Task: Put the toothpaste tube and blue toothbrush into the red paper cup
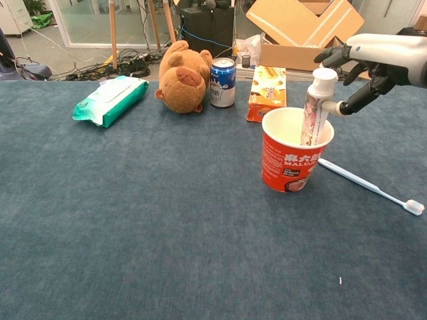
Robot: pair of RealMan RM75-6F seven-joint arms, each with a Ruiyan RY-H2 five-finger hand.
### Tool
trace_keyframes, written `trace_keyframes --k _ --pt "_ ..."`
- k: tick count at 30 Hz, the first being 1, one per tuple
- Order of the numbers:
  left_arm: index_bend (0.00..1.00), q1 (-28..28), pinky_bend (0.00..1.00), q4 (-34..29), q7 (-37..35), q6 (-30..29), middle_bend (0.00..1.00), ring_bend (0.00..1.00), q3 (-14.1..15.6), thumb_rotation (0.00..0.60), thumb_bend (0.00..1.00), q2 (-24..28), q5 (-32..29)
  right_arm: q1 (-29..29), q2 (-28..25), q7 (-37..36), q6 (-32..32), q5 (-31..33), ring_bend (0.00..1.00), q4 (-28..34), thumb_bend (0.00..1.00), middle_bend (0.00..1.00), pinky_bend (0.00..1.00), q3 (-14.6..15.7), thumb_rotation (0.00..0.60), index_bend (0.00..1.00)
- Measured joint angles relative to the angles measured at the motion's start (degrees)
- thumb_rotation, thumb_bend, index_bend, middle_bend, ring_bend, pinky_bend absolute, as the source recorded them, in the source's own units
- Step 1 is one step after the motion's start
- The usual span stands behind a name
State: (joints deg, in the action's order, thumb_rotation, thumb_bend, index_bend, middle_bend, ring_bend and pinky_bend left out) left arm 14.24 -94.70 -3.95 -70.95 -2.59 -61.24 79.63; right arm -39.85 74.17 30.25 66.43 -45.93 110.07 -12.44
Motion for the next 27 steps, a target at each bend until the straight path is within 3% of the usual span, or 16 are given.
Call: trace_keyframes --k 27 --pt "0.0 -0.28 0.0 0.38 -0.81 0.04 0.0 0.0 0.11 0.6 0.0 0.27 -0.03 -2.98 5.29 2.37 -1.98 3.58 0.0 -5.84 0.33 0.08 0.22 1.64 0.6 0.63"
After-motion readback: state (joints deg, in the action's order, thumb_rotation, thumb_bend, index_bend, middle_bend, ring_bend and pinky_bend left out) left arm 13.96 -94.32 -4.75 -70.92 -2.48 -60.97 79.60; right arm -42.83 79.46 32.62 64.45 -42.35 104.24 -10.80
